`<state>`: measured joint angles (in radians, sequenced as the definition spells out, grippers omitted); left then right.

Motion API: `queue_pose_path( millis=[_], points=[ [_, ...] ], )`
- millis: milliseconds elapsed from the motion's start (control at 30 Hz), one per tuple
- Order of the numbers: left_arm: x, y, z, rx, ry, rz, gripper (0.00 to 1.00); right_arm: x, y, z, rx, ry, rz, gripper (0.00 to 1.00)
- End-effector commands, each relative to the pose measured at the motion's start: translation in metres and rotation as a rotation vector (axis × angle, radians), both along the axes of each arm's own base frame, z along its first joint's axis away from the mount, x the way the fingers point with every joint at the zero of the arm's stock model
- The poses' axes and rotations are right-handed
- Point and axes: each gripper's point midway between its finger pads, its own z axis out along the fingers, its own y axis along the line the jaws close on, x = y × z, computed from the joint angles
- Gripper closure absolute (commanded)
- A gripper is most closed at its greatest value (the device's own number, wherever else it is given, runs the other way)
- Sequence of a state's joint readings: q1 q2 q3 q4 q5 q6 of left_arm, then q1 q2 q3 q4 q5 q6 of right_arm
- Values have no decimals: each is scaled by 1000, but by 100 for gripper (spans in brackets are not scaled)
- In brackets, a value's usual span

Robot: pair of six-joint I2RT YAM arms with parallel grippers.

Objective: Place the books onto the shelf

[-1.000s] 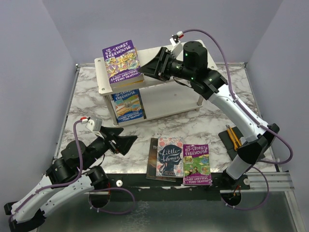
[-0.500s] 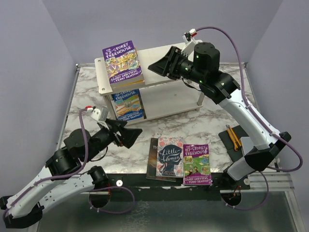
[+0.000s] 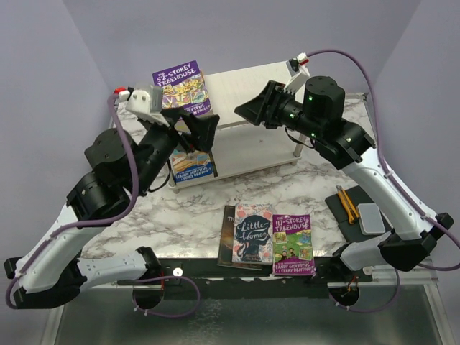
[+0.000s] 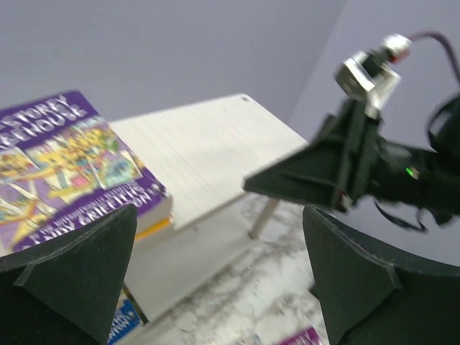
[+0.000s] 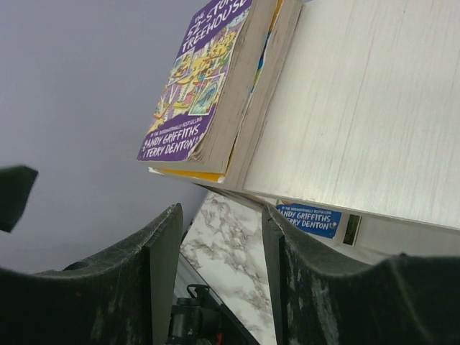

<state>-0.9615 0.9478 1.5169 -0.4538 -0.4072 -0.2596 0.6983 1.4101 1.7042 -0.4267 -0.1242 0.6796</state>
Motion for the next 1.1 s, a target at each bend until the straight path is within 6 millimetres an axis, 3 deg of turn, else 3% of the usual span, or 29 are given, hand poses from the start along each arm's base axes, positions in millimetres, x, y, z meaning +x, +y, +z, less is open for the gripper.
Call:
queue_pose_path(
  millis=[0,100,267,433,600,800,1067],
  points=[
    [44,47,17,129,-43,392,3,-3,-16,-5,-46,-28,-38,48],
    [58,72,16,210,-46,609,3,-5,-19,-10,-66,-34,-31,48],
    [74,111,-3,365,-13,887,2,-11,-25,-14,-90,-50,-33,49],
    [105,145,-17,370,43,961,6,-18,-28,-24,-86,-51,-18,52],
    [129,178,-21,268,81,987,15,-24,-29,-33,-85,-46,0,56],
    [164,203,-46,157,177,929,35,-30,-32,-38,-87,-52,12,59],
    [189,192,-74,160,264,819,74,-34,-37,-41,-100,-65,11,59]
  ],
)
